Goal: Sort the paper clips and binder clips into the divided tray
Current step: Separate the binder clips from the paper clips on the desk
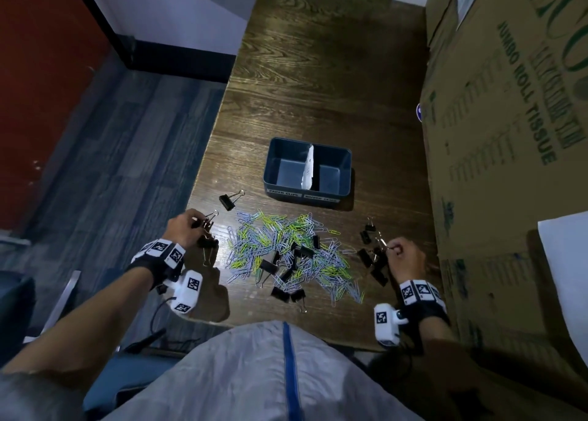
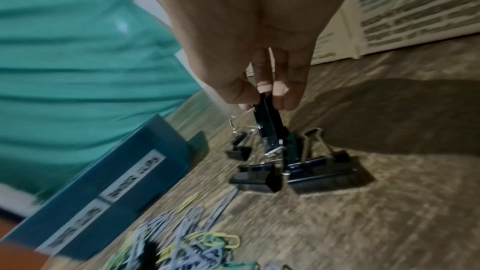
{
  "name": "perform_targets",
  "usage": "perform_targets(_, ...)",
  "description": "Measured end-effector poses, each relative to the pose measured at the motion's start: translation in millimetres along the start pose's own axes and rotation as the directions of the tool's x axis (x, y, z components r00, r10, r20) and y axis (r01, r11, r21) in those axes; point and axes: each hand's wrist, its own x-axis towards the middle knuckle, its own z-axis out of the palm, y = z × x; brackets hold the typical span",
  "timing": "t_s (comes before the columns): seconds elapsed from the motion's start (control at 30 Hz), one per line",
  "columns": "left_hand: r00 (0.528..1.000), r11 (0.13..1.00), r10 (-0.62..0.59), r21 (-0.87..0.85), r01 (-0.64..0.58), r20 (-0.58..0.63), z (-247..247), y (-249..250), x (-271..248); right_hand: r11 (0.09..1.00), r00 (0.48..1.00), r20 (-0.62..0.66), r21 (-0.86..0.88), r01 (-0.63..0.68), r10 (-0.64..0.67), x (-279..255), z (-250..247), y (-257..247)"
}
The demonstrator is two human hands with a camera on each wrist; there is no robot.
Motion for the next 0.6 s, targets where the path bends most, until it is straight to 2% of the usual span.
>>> perform_targets(0.07, 1.0, 1.0, 0.003, -0.008, -0.003, -0.005, 2, -3, 0, 0.999, 0.999, 0.021, -0.024, -0.042, 0.043, 3, 1, 7)
perform_targets(0.27, 0.995, 0.993, 0.09, 0.081, -0.086, -0.037, 7, -3, -5, 1.0, 1.0, 0.026, -0.02, -0.005, 0.005, 6, 12, 18)
perform_targets(0.37, 0.99, 0.979, 0.143, 0.147, -0.138, -0.021, 10, -7, -8, 1.0, 0.999, -0.024, -0.018, 0.022, -0.022, -2, 12, 11)
perform_targets(0.47, 0.965, 0.91, 0.255, 0.349, -0.222, -0.053, 12, -4, -17, 0.981, 0.981, -0.065, -0.089, 0.175, -0.181, -13, 15, -1)
perform_targets(0.53, 0.933, 0.828, 0.358, 0.476, -0.296, -0.043, 17, 7, -22, 0.946, 0.953, -0.018, -0.123, 0.299, -0.304, -21, 21, -10)
perform_targets(0.6, 0.9, 0.771, 0.434, 0.504, -0.39, 0.031, 26, 22, -28, 0.91, 0.914, 0.08, -0.094, 0.404, -0.397, -31, 31, -22)
